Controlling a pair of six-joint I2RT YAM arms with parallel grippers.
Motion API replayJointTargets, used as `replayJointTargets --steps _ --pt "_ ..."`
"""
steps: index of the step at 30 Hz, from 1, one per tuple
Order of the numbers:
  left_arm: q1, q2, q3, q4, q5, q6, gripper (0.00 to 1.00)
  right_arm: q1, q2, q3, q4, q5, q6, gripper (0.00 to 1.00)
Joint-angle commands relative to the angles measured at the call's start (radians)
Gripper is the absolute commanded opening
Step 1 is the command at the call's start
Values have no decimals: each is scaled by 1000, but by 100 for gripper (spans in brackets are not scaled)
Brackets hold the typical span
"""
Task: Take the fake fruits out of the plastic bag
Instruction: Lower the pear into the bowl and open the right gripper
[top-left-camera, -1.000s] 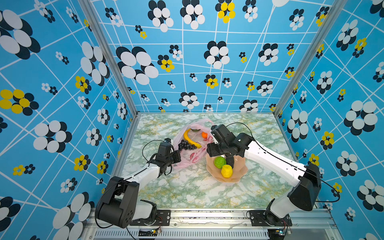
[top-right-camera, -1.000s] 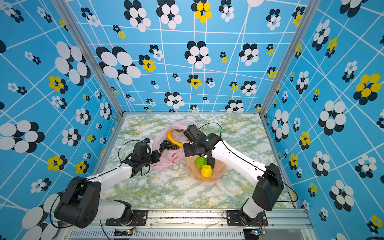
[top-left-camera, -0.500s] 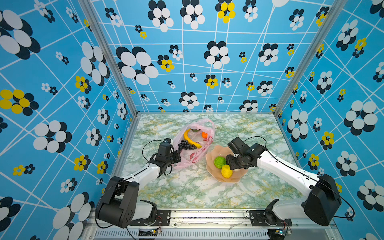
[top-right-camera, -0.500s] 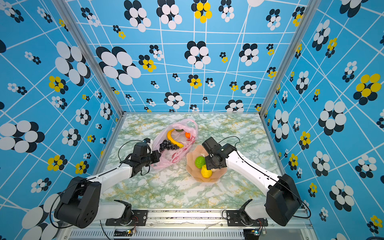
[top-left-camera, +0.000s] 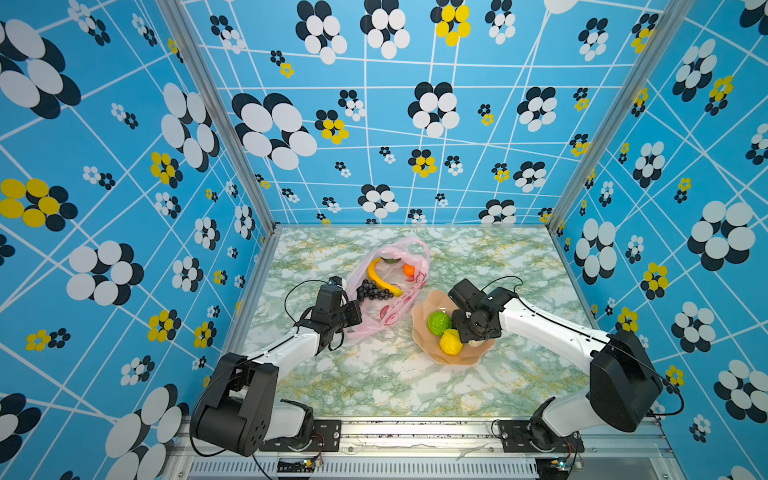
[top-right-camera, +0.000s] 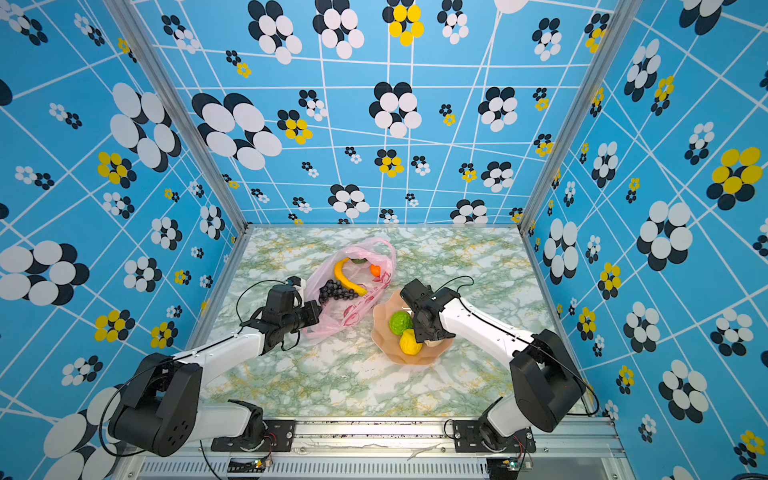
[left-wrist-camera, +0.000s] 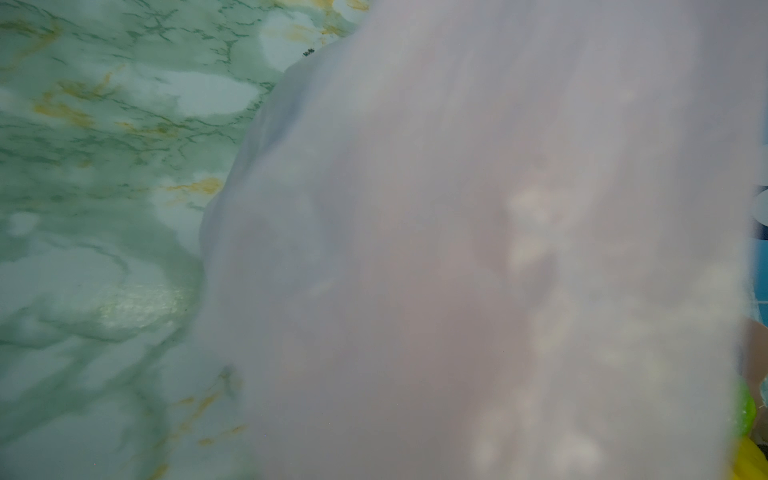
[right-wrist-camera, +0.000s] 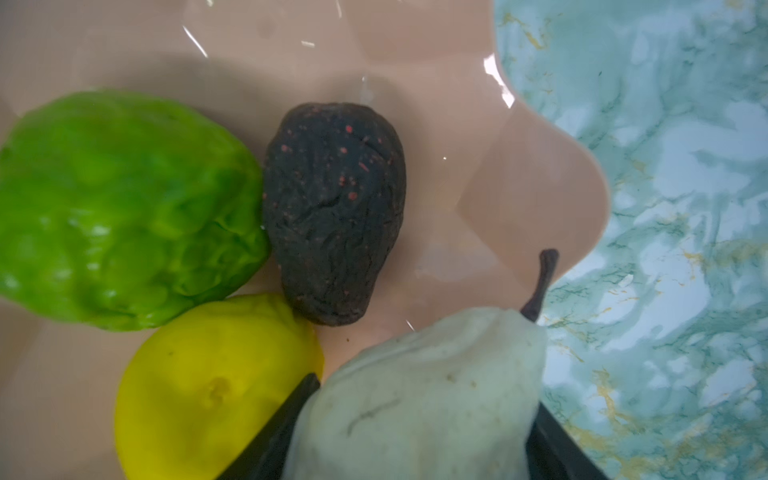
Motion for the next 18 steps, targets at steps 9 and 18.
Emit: replayJointTargets --steps 9,18 --pt "9 -13 12 1 -9 26 0 -4 13 -9 7 11 27 77" --pt "2 -4 17 4 8 33 0 -2 -39 60 -54 18 27 82"
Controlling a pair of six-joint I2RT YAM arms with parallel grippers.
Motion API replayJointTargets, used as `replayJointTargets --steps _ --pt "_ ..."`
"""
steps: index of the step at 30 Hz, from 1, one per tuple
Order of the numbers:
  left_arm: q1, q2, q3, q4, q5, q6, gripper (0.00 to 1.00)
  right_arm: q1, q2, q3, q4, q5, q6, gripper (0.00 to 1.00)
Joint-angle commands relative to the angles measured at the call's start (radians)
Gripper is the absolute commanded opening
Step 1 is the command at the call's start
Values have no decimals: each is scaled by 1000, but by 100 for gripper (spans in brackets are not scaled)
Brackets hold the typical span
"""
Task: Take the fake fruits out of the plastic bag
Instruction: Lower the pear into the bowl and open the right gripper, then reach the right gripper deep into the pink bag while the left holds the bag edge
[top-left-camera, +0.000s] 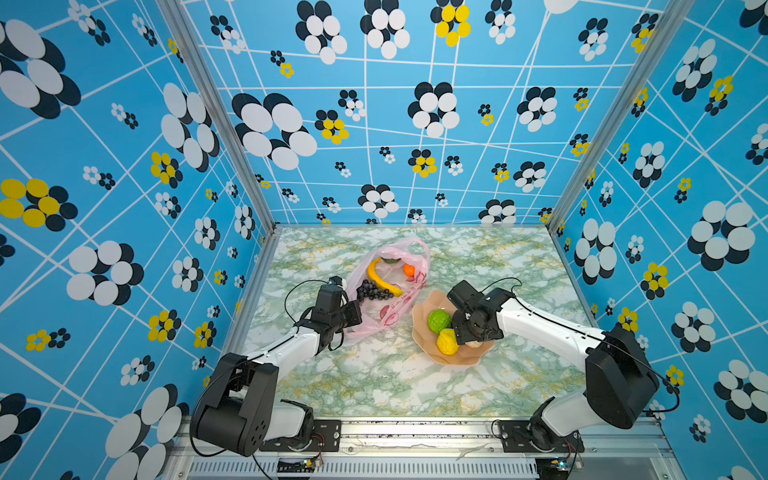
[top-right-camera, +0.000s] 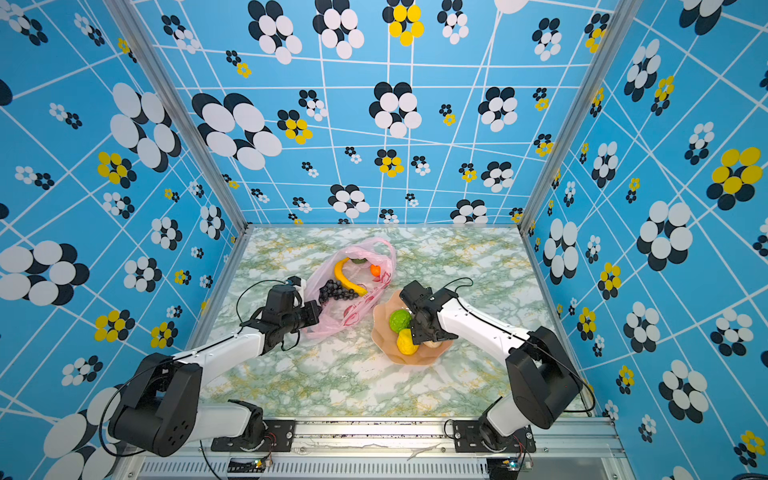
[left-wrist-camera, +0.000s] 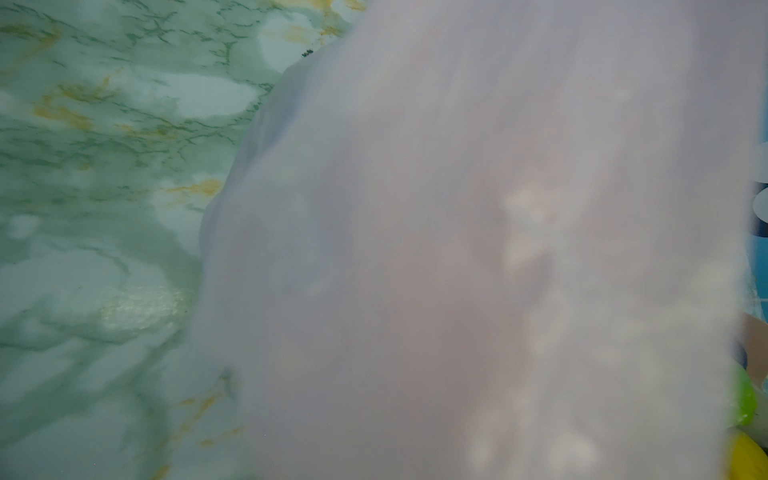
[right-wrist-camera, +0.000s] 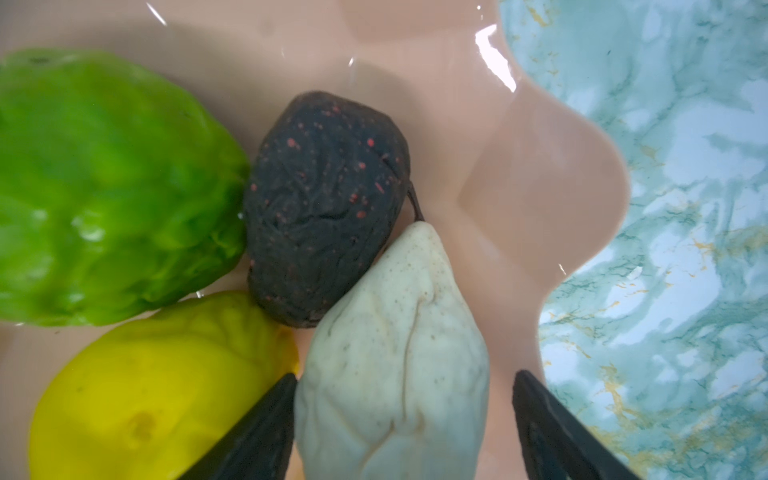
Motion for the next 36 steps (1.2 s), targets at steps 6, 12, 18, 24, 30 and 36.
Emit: replayJointTargets --steps 6,12,18,24,30,36 --pt "-58 1 42 -1 10 60 0 42 -45 190 22 -18 -2 78" --pt "-89 -37 34 11 4 83 0 108 113 367 204 -69 4 74" --pt "-89 -41 28 18 7 72 0 115 375 621 359 -127 22 67" --pt "-89 -63 21 24 18 62 0 104 638 883 356 -101 53 65" --pt "-89 -136 0 23 32 37 0 73 837 1050 343 -77 124 65" --pt "-107 -239 -33 -23 25 -7 0 59 979 1249 263 -44 148 66"
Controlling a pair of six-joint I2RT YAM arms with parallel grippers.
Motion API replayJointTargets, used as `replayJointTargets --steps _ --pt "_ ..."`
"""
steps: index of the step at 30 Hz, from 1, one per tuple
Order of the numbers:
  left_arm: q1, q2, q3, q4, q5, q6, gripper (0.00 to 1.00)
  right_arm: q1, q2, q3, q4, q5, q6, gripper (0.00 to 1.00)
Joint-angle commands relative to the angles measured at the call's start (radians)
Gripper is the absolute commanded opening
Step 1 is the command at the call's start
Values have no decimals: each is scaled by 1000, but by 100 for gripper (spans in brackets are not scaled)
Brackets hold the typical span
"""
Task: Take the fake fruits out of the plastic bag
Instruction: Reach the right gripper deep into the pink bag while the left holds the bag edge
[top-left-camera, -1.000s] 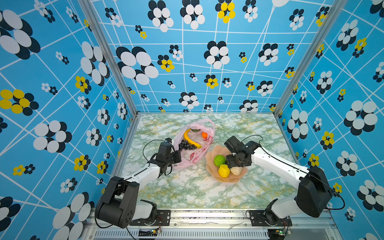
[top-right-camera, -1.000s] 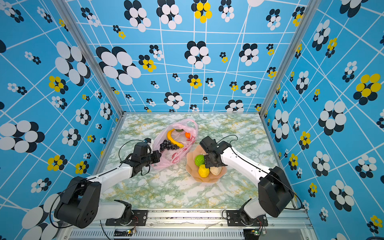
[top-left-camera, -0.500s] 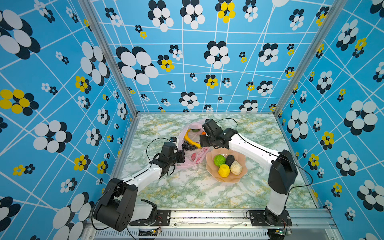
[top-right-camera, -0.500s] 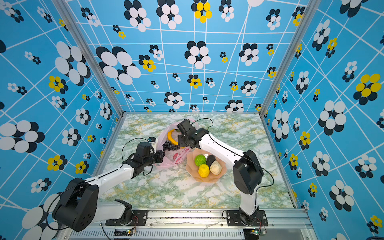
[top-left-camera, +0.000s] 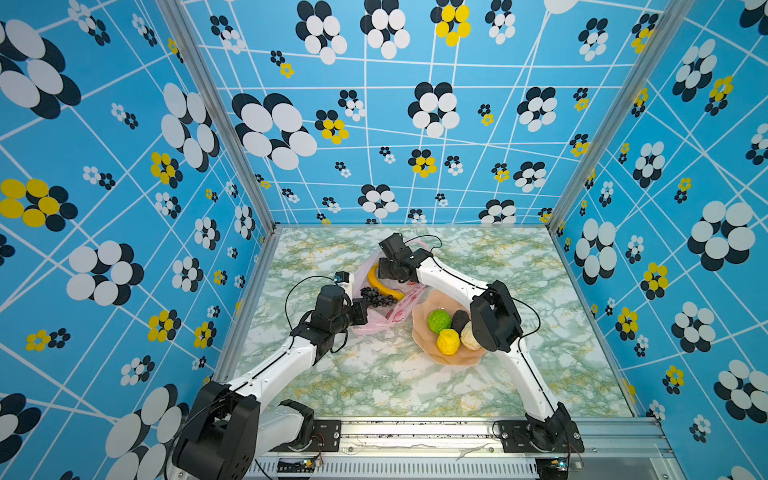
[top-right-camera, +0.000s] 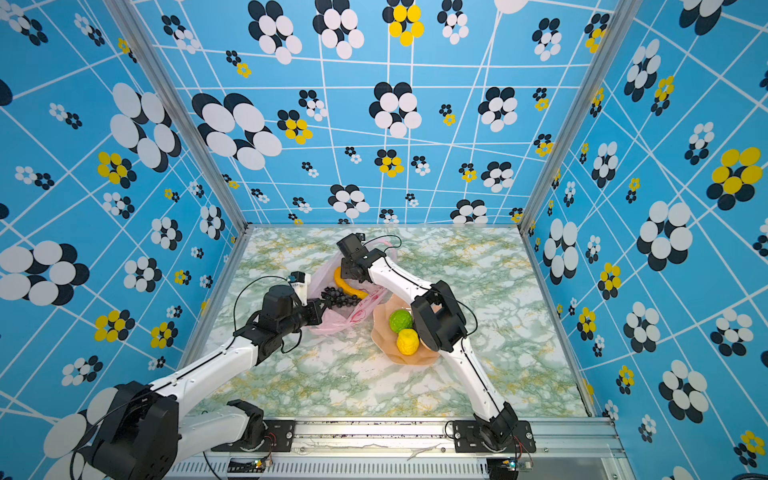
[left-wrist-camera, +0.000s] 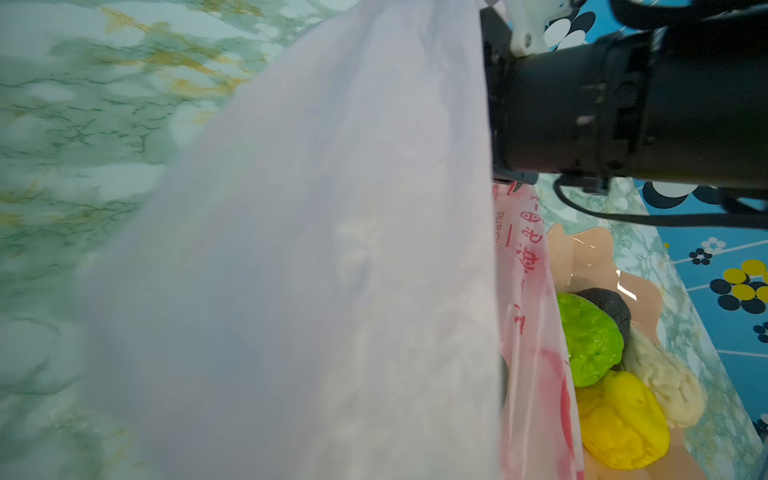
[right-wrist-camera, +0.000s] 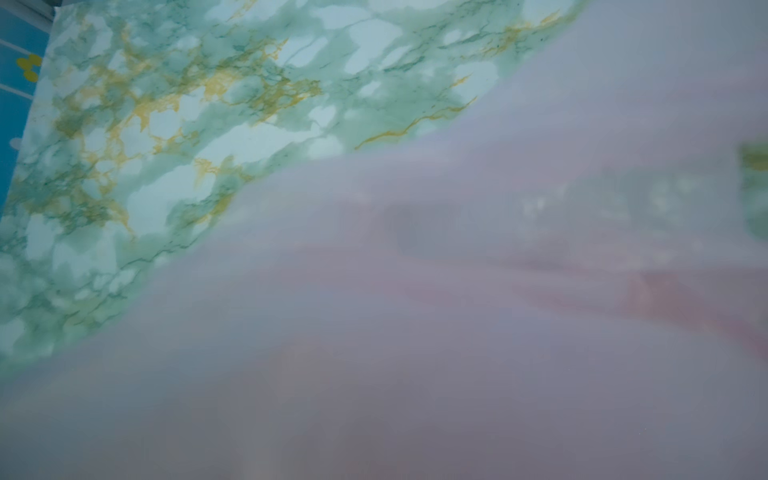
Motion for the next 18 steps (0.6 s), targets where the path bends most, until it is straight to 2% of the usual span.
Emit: replayJointTargets --steps 1,8,12,18 --pt "-23 -56 -20 -45 8 -29 0 -1 48 128 -68 48 31 67" --pt "-67 -178 -59 -155 -27 -31 0 -1 154 290 -158 103 59 77" --pt "-69 -227 -93 -178 -18 -42 0 0 169 296 -159 93 61 79" --pt "-70 -226 -109 -172 -20 -46 0 15 179 296 -171 95 59 81"
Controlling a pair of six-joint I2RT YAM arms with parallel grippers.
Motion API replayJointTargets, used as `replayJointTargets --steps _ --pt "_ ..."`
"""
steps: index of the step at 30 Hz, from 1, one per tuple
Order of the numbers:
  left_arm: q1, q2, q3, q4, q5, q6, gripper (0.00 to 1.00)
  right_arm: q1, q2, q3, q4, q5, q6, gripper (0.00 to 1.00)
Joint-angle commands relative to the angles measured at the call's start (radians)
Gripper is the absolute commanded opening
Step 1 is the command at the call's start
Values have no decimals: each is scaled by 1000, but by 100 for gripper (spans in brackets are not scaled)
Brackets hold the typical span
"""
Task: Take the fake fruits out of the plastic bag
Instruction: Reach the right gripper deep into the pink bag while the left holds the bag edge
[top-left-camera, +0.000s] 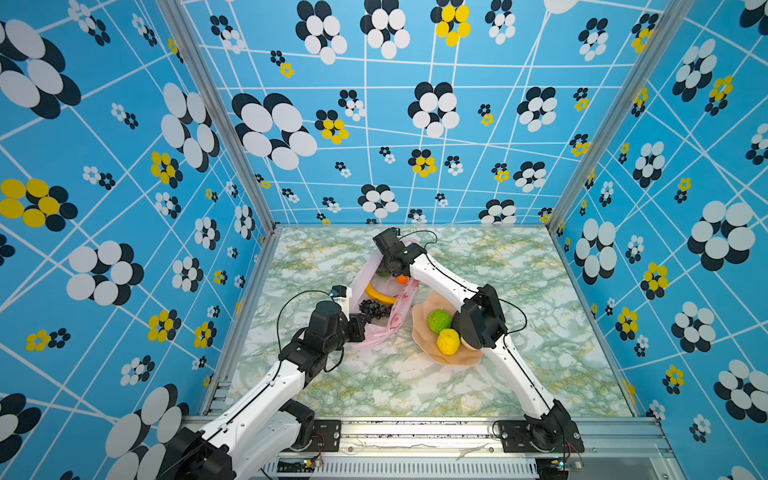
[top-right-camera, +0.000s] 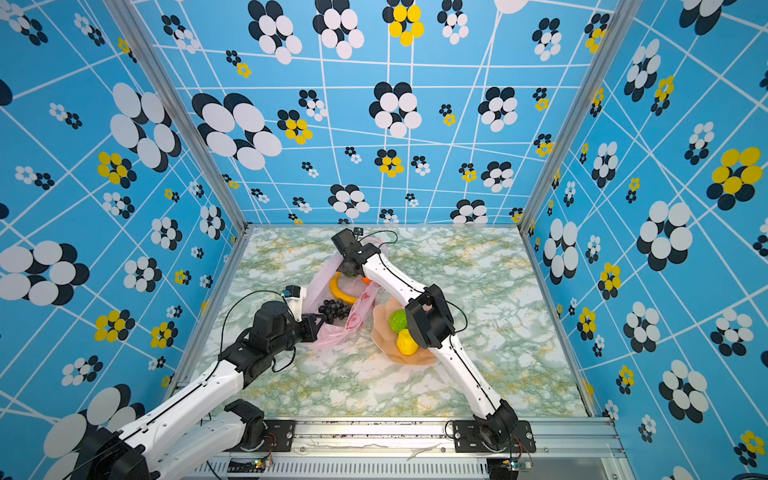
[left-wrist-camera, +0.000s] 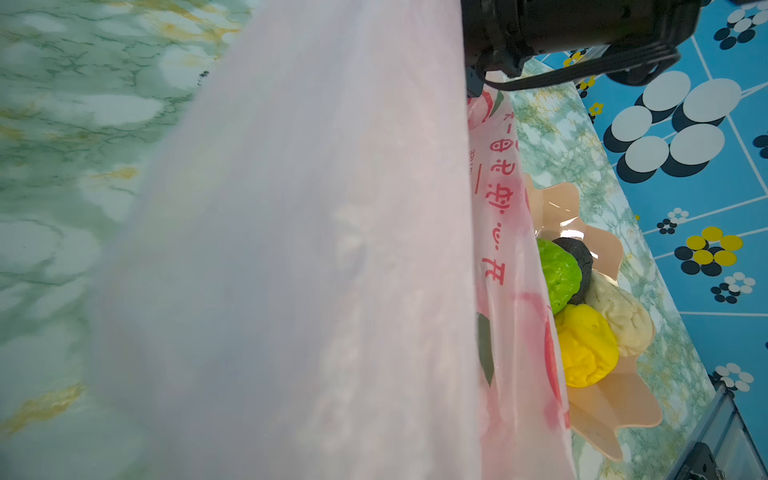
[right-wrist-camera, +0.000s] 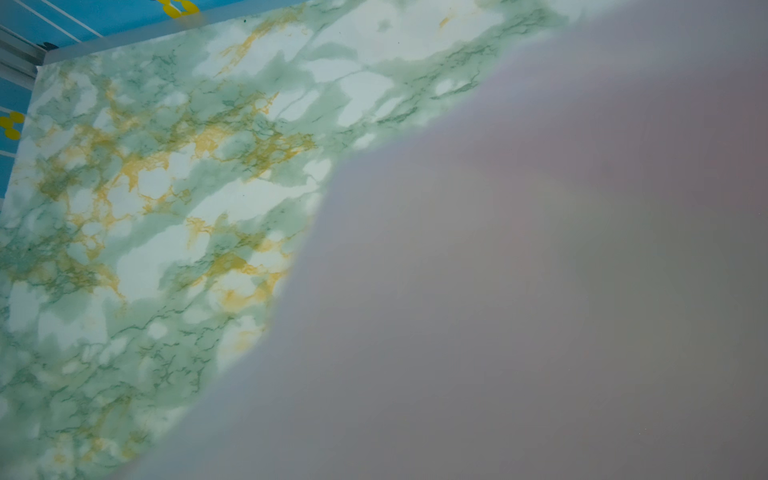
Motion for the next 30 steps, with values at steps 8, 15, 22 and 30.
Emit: replayJointTargets --steps 8,15,22,30 --pt "-8 22 -9 -13 -9 -3 0 4 100 79 -62 33 25 83" --pt "-3 36 -11 -7 -12 -6 0 1 175 171 -88 20 18 86" --pt "22 37 -13 -17 -15 -12 0 -2 175 171 -64 -4 1 77" --pt "70 97 17 -26 -9 -16 0 5 100 108 -49 -37 -15 68"
